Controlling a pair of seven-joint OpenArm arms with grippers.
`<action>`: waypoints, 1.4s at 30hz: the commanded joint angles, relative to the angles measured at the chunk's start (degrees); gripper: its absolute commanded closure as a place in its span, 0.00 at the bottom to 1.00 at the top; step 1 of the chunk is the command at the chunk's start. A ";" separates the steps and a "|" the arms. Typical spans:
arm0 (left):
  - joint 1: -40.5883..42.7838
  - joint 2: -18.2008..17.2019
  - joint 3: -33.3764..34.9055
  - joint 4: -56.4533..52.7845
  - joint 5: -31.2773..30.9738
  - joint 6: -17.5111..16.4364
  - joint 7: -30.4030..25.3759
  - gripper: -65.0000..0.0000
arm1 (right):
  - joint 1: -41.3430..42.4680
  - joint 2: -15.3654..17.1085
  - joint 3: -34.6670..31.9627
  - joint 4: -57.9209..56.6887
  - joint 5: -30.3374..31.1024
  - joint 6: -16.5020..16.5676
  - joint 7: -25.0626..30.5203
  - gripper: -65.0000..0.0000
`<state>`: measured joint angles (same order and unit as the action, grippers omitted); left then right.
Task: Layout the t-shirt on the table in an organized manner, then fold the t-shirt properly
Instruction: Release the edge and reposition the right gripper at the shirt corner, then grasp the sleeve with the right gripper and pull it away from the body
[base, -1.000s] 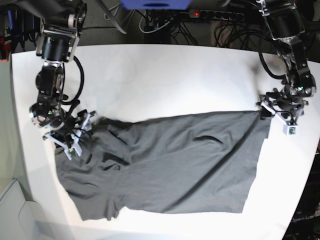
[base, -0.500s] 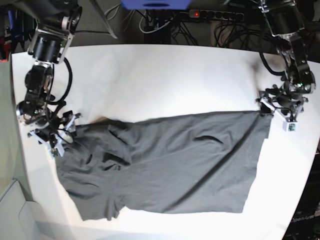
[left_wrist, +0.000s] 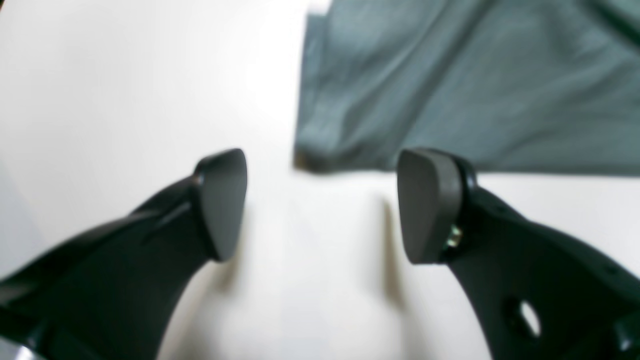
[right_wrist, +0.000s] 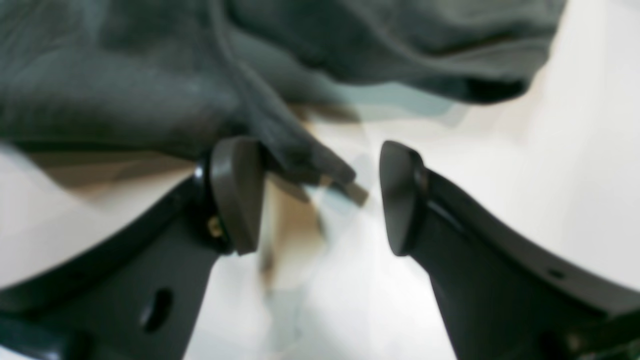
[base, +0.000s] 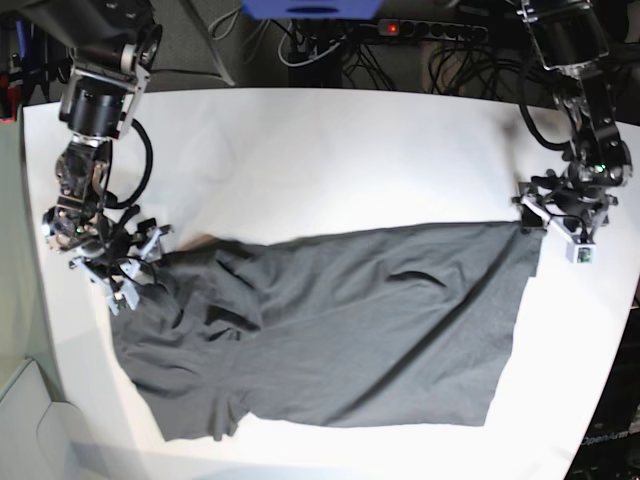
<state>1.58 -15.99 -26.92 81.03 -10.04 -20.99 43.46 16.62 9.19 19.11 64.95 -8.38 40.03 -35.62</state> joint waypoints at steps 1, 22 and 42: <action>-0.93 -0.85 -0.38 1.03 -0.46 -0.06 -1.31 0.30 | 0.83 0.61 0.09 0.68 0.07 -0.03 1.11 0.43; -0.49 -1.20 -0.38 1.03 -0.46 -0.06 -1.40 0.30 | -10.42 -6.60 0.09 26.44 0.16 -0.03 0.85 1.00; -0.84 -3.40 -0.38 0.94 -0.55 -0.15 -3.42 0.30 | -14.82 -17.59 3.00 52.55 11.94 -0.03 -25.00 1.00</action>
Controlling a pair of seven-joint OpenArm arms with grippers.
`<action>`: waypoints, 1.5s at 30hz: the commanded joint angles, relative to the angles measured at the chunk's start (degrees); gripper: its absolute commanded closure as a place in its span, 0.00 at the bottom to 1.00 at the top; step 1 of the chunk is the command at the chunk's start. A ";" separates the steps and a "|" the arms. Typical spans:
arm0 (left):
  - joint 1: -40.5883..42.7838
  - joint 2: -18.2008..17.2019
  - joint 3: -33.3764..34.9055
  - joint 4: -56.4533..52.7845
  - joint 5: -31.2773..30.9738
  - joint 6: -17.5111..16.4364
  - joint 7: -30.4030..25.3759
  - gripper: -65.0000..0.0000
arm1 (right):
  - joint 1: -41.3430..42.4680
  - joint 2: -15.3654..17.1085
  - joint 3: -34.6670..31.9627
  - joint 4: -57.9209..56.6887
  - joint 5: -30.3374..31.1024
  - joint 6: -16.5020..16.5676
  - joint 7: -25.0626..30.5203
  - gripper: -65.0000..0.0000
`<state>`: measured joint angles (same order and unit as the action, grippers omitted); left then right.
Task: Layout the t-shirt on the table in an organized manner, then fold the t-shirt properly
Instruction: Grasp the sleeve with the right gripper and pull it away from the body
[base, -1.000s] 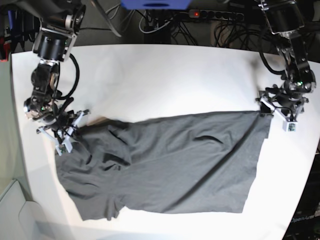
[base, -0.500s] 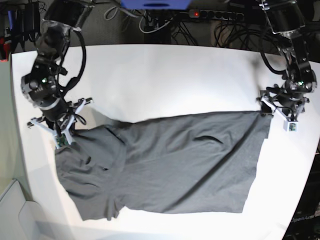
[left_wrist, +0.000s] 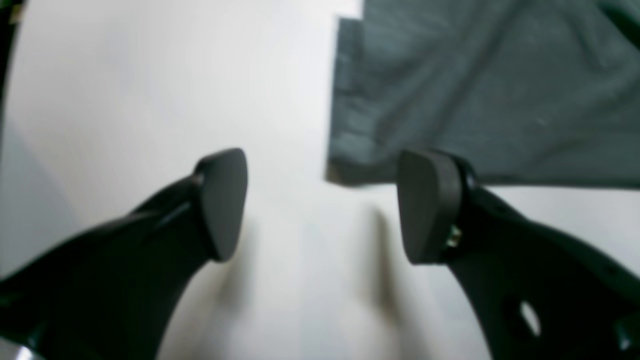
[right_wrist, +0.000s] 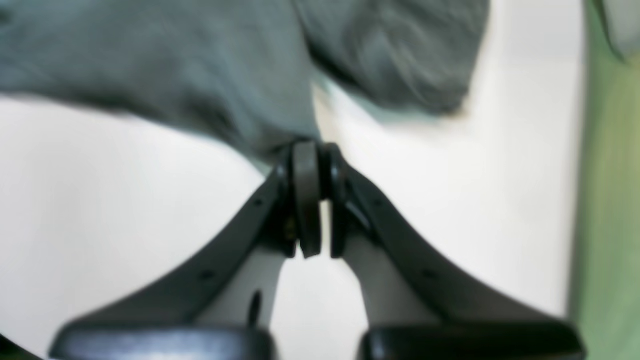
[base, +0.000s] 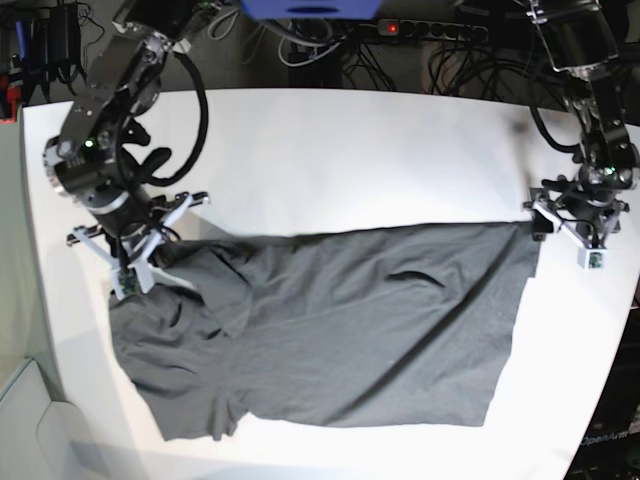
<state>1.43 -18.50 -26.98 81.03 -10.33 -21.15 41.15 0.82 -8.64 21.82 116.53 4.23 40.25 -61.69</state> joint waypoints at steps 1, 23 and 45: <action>-0.68 -1.41 -0.31 0.86 -0.27 0.00 -1.45 0.30 | 2.21 0.16 1.78 0.96 1.35 -0.25 -0.86 1.00; -5.70 -5.72 0.04 0.24 -0.35 -0.08 -1.89 0.30 | -29.00 -0.36 8.29 0.96 9.97 -0.25 30.88 1.00; -20.03 -2.20 14.10 -10.57 -0.27 -0.08 -2.33 0.30 | -53.44 -0.36 -4.11 0.88 9.97 -0.25 56.90 1.00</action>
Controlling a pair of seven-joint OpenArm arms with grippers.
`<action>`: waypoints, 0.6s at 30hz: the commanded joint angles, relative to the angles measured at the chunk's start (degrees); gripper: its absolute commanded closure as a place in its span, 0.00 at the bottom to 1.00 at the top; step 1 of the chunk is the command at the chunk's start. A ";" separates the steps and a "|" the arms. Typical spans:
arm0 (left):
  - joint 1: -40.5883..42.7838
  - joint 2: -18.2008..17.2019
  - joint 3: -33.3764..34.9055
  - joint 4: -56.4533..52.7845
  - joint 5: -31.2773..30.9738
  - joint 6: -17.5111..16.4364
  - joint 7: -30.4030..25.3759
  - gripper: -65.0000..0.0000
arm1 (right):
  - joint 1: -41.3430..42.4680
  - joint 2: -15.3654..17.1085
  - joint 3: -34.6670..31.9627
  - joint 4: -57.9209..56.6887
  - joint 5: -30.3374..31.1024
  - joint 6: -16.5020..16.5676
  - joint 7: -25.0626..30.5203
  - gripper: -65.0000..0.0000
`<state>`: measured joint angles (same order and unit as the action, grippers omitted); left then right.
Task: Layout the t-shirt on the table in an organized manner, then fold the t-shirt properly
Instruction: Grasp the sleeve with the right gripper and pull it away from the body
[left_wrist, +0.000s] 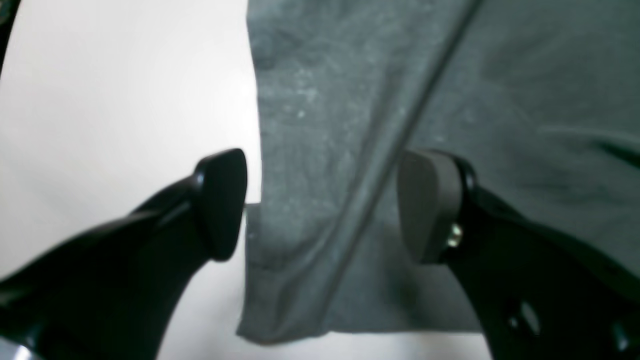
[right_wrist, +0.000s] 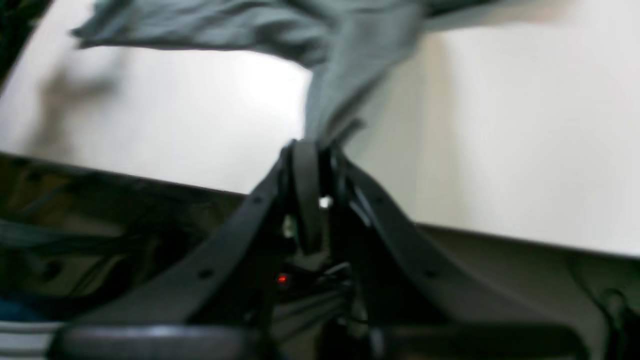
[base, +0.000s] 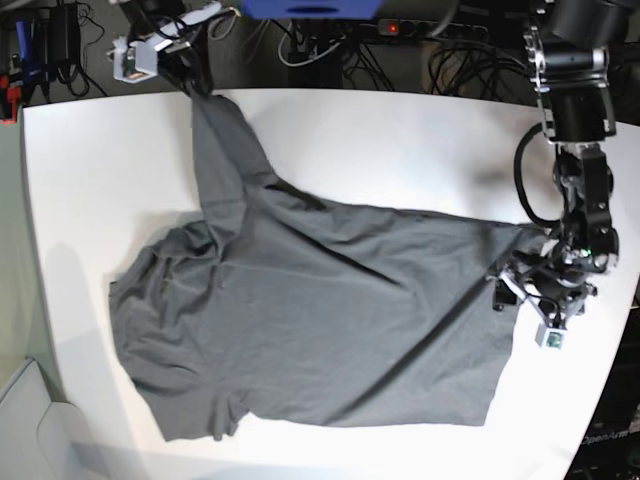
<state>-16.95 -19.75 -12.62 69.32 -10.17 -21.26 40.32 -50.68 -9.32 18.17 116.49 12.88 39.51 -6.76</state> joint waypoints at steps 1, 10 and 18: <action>-2.35 -0.96 -0.08 -0.70 -0.42 0.03 -2.47 0.30 | -2.03 0.32 0.51 0.92 1.40 0.49 2.68 1.00; -3.49 -0.96 1.06 -12.13 -0.33 0.03 -11.08 0.30 | -1.85 0.32 10.97 0.57 7.55 0.49 2.85 1.00; -3.05 -1.04 6.07 -14.33 -0.42 0.20 -13.63 0.30 | 0.35 0.32 11.58 -0.05 4.83 0.49 -7.78 1.00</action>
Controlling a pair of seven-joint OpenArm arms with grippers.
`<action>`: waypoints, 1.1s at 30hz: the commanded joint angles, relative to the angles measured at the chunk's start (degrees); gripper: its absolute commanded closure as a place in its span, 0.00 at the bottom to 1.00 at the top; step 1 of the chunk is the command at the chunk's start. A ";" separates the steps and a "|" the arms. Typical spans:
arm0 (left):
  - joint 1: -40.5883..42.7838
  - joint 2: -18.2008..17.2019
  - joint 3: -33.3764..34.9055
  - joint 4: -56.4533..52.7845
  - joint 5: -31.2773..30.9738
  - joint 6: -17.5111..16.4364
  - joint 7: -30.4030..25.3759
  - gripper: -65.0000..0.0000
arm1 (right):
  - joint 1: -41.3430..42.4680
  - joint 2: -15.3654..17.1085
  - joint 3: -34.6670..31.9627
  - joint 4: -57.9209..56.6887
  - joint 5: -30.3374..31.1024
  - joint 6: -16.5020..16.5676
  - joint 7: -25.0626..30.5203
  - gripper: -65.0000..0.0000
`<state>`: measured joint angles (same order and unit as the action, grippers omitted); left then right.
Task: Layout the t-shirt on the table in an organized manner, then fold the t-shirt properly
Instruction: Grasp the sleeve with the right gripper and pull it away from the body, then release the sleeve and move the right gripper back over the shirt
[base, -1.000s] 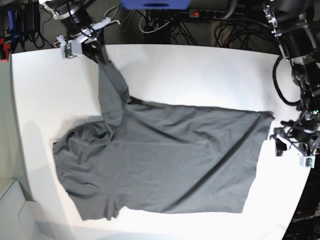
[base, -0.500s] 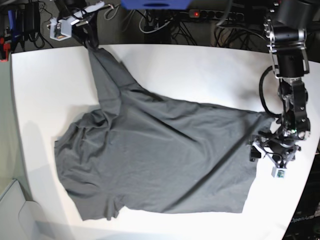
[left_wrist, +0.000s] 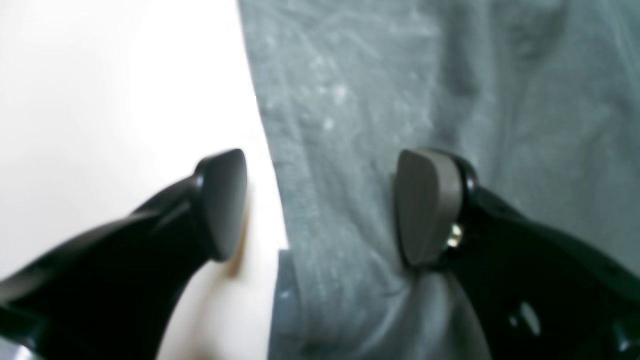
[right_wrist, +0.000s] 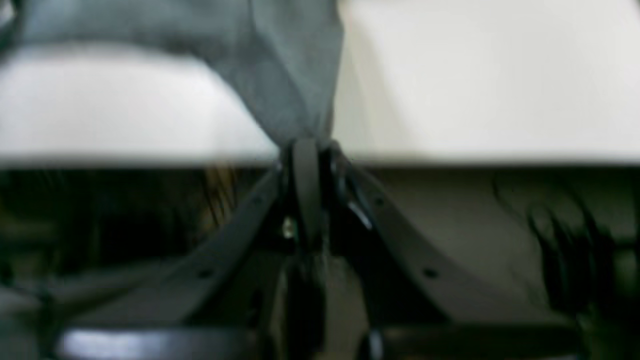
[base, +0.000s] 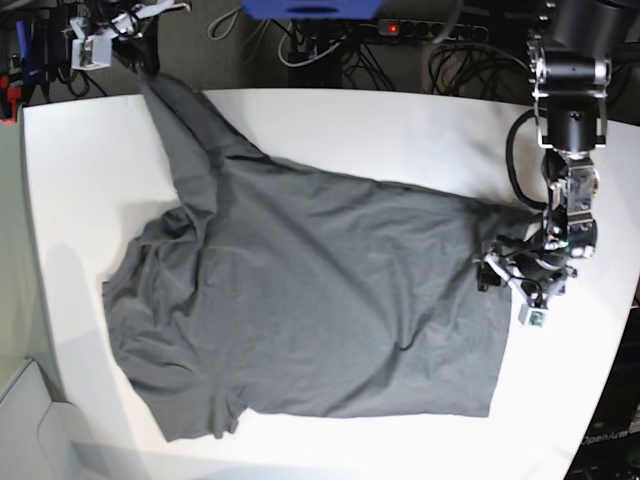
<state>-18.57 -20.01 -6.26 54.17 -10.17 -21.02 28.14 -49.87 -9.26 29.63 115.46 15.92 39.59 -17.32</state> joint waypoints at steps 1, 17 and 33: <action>-1.43 -0.69 0.42 0.55 -0.42 -0.04 -1.46 0.30 | 0.15 0.26 0.04 0.89 1.62 0.41 1.10 1.00; 0.15 -3.07 2.70 -1.56 0.02 0.49 -1.46 0.52 | 3.32 0.26 -0.22 0.89 1.62 0.41 -0.83 1.00; -0.29 -7.99 2.61 -3.93 -0.33 0.49 -1.64 0.58 | 3.32 0.26 0.13 0.89 1.53 0.41 -0.92 0.96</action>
<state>-17.96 -27.11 -3.33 49.87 -10.98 -20.80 26.13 -45.63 -9.23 29.50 115.44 16.71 39.64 -19.55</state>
